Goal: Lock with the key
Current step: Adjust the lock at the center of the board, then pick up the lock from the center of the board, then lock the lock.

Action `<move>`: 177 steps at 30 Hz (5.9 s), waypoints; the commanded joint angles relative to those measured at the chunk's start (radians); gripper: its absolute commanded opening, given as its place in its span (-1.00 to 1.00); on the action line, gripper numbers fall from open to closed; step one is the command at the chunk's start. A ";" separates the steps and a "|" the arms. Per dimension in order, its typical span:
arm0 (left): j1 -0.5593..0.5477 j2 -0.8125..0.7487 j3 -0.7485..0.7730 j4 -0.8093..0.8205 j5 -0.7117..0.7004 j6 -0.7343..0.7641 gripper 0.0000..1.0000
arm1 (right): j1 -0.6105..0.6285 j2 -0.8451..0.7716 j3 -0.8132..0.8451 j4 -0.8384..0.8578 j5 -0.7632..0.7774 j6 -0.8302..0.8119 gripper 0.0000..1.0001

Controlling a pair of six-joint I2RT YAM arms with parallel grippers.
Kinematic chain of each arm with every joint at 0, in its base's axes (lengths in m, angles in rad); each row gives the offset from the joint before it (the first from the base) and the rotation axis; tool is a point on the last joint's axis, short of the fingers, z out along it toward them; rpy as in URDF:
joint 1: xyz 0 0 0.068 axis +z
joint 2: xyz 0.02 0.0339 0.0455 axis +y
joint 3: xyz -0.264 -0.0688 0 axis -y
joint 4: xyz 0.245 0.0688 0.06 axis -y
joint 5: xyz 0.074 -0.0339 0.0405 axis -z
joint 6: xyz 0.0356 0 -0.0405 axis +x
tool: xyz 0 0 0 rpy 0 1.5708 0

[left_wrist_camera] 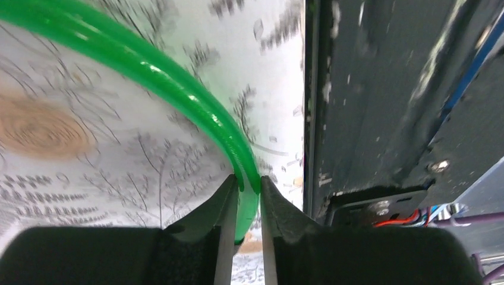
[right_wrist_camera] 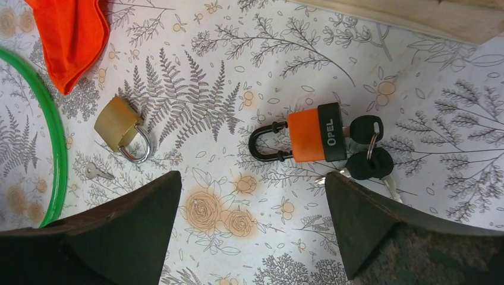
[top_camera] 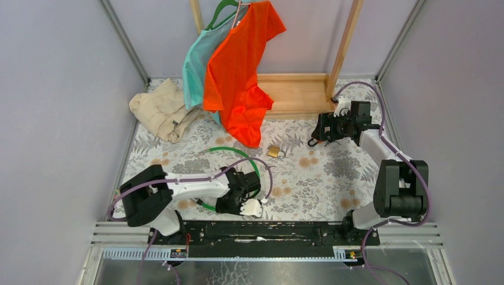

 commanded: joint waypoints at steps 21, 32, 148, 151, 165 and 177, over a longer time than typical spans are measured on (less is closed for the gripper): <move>0.092 -0.424 -0.265 0.073 -0.408 0.129 0.36 | 0.493 0.143 0.132 0.035 -0.098 -0.008 0.73; 0.487 -0.736 -0.255 0.152 -0.113 0.125 0.73 | 0.741 0.470 0.473 -0.056 0.103 0.048 0.55; 0.804 0.224 0.157 0.616 0.098 -0.655 -0.77 | 0.449 0.057 0.057 0.303 0.137 0.305 -1.00; 0.805 0.196 0.155 0.625 0.113 -0.649 -1.00 | 0.451 0.056 0.059 0.289 0.074 0.271 -1.00; 0.817 0.075 0.088 0.762 0.217 -0.638 -1.00 | 0.482 0.135 0.102 0.093 -0.125 0.149 -1.00; 0.818 0.010 0.036 0.829 0.163 -0.626 -1.00 | 0.579 0.156 0.133 0.056 -0.077 0.167 -1.00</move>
